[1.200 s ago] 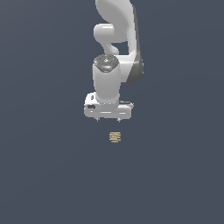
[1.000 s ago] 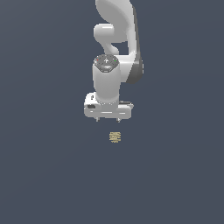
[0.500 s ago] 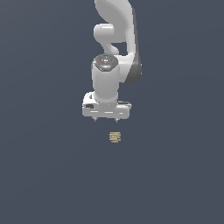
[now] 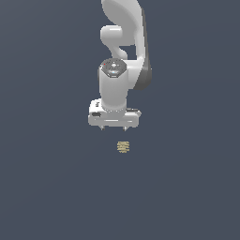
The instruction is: Pick up the object and move it to a goal position.
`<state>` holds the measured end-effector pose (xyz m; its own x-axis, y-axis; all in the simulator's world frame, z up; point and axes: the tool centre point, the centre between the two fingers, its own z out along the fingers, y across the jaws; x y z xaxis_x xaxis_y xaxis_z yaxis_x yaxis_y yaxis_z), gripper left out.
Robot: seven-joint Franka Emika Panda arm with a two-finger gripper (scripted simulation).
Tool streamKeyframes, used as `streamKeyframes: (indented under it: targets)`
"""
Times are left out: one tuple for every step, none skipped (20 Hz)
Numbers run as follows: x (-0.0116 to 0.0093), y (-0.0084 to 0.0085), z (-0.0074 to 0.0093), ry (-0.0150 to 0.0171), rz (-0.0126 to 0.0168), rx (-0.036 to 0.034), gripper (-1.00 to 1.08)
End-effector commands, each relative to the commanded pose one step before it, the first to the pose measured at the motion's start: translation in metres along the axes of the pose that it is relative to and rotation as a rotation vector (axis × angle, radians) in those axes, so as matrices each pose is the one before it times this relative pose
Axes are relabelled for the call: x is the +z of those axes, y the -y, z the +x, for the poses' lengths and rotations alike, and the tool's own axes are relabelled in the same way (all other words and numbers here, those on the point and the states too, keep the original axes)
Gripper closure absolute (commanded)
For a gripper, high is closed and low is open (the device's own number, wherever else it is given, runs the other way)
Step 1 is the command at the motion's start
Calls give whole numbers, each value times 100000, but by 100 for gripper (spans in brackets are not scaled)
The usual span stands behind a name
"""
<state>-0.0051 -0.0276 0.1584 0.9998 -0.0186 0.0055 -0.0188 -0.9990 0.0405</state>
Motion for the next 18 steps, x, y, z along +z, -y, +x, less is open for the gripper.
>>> streamKeyframes:
  targets:
    - [117, 68, 38, 59, -24, -2390, -92]
    - [57, 34, 22, 24, -8, -1225, -92]
    - [63, 37, 25, 26, -11, -1356, -92]
    - [69, 38, 28, 28, -13, -1494, -92]
    - [74, 42, 31, 30, -13, -1612, -92]
    - [80, 44, 33, 31, -11, -1732, -92]
    - [86, 49, 37, 34, -8, -1872, -92]
    - [92, 52, 41, 35, -6, -2007, -92]
    - [98, 54, 44, 36, -4, -2140, -92]
    - [104, 57, 49, 38, -1, -2278, -92]
    - [110, 60, 53, 38, 2, -2418, -92]
    - [117, 62, 57, 39, 6, -2561, -92]
    - [123, 64, 62, 38, 11, -2704, -92]
    - [128, 67, 67, 37, 16, -2838, -92]
    - [130, 66, 70, 35, 21, -2888, -92]
    - [130, 65, 72, 31, 25, -2893, -92]
    - [130, 63, 74, 27, 30, -2892, -92]
    - [129, 62, 76, 23, 34, -2891, -92]
